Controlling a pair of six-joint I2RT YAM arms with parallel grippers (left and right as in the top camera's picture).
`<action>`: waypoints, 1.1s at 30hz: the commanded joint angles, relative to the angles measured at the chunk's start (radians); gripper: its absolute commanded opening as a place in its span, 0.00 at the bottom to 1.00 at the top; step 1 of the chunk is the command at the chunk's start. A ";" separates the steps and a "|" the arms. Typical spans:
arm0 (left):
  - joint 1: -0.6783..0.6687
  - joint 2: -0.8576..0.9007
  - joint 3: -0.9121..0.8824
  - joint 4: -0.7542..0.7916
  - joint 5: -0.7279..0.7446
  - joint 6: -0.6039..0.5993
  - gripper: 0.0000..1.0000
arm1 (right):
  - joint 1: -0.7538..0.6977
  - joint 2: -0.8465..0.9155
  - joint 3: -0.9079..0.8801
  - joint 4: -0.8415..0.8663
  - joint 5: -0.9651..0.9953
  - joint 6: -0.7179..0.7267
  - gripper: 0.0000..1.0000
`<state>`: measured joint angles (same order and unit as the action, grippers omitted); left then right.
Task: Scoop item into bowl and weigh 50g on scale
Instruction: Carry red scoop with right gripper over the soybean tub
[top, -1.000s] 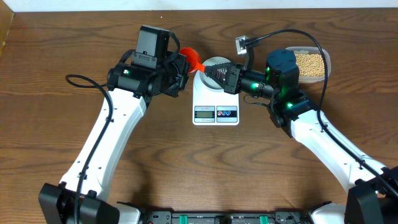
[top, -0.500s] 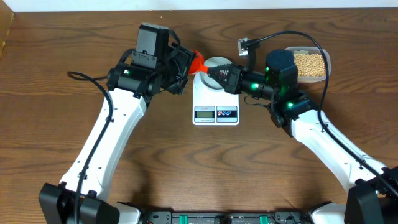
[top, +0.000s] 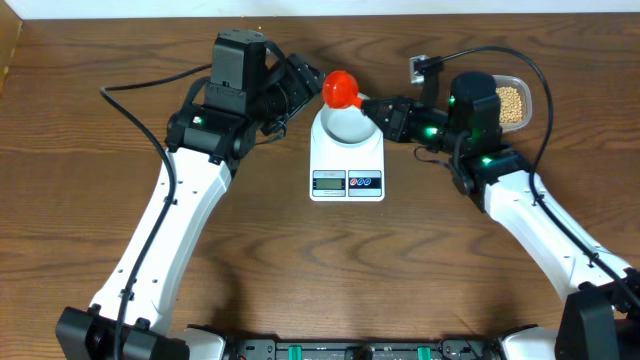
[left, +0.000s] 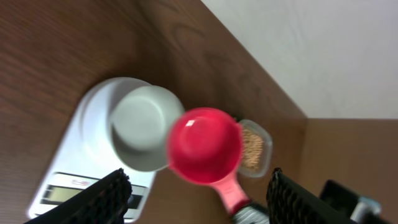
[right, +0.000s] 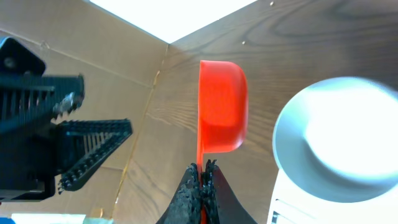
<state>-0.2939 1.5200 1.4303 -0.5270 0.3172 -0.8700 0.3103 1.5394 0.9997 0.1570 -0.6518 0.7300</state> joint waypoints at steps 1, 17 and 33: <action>0.019 -0.015 0.000 -0.016 0.000 0.159 0.72 | -0.039 -0.038 0.021 -0.024 -0.021 -0.056 0.02; 0.021 -0.014 0.000 -0.035 0.041 0.508 0.72 | -0.216 -0.191 0.352 -0.739 0.195 -0.446 0.01; 0.020 -0.014 0.000 -0.061 0.041 0.502 0.73 | -0.265 -0.191 0.602 -1.077 0.310 -0.649 0.01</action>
<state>-0.2756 1.5200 1.4303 -0.5800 0.3462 -0.3843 0.0490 1.3563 1.5887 -0.9062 -0.3576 0.1497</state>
